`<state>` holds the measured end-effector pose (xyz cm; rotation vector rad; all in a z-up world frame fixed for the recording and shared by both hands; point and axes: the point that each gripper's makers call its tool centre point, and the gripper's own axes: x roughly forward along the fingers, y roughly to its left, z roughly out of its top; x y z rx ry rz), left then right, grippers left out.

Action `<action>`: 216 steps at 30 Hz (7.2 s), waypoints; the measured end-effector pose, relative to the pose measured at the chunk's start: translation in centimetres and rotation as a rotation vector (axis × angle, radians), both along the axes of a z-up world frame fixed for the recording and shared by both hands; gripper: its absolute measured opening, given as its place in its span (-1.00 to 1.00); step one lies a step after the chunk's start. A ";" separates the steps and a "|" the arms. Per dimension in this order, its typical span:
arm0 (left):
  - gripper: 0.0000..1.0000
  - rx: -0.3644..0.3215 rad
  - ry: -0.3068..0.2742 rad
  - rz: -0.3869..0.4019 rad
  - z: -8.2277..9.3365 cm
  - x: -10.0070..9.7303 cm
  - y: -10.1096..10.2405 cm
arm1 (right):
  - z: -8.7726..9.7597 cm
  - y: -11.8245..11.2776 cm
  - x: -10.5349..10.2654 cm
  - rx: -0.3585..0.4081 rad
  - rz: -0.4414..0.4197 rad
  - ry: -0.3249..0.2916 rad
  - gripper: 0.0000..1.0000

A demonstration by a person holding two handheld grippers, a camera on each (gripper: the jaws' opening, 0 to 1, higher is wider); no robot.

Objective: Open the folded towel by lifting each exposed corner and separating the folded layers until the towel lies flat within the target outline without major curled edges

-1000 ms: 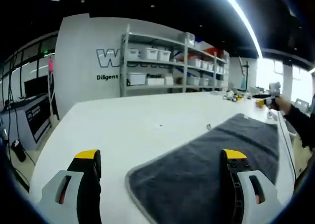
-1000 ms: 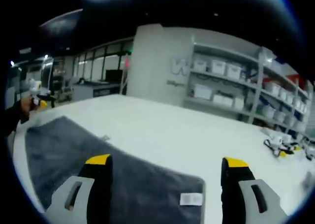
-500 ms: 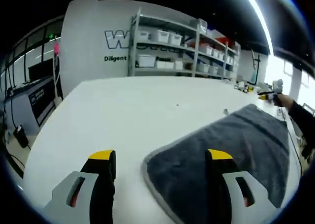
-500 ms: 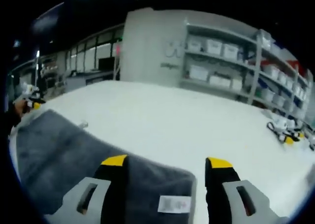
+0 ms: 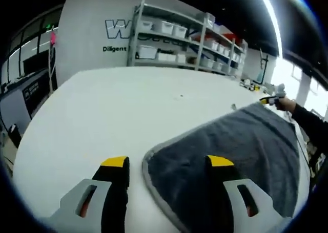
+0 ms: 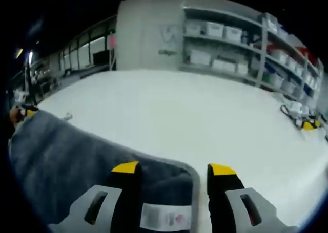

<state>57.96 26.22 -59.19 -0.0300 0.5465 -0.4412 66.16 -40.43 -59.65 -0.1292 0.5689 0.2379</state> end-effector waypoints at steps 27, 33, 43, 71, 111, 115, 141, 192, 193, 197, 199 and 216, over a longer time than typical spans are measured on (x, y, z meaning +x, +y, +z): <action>-0.94 -0.017 -0.029 0.012 -1.1 1.1 0.7 | -0.5 2.0 -0.1 0.051 0.004 -0.009 -0.85; -0.96 -0.020 -0.026 0.014 -1.0 1.5 0.8 | -0.6 2.3 -0.2 0.036 0.008 -0.009 -0.91; -0.97 0.042 -0.017 -0.007 -1.0 3.0 1.5 | -0.8 3.1 -0.6 0.043 0.007 -0.037 -0.92; -0.96 0.114 -0.037 0.019 -1.0 8.9 4.3 | -1.1 7.1 0.7 0.047 -0.016 -0.047 -0.94; 1.00 0.107 -0.197 0.103 5.4 7.6 6.8 | 5.1 5.0 3.7 -0.028 -0.028 -0.205 1.00; 1.00 0.073 -0.201 0.084 6.4 6.8 6.6 | 5.8 3.4 4.9 -0.027 -0.035 -0.213 1.00; 1.00 -0.074 -0.360 -0.079 15.8 -1.5 0.4 | 12.6 5.8 -2.0 0.010 0.003 -0.357 1.00; 1.00 -0.116 -0.433 -0.214 17.6 -16.8 -5.2 | 15.3 9.5 -18.0 0.118 0.051 -0.468 1.00; 1.00 -0.118 -0.437 -0.214 17.6 -17.0 -5.1 | 15.4 9.8 -18.4 0.120 0.057 -0.472 1.00; 1.00 -0.125 -0.446 -0.216 17.6 -17.5 -4.6 | 15.4 10.2 -18.8 0.124 0.064 -0.477 1.00; 1.00 -0.123 -0.440 -0.238 17.3 -17.8 -4.6 | 15.3 10.1 -18.9 0.126 0.062 -0.479 1.00; 1.00 -0.125 -0.441 -0.274 17.4 -18.9 -4.6 | 15.0 10.1 -19.8 0.146 0.057 -0.479 1.00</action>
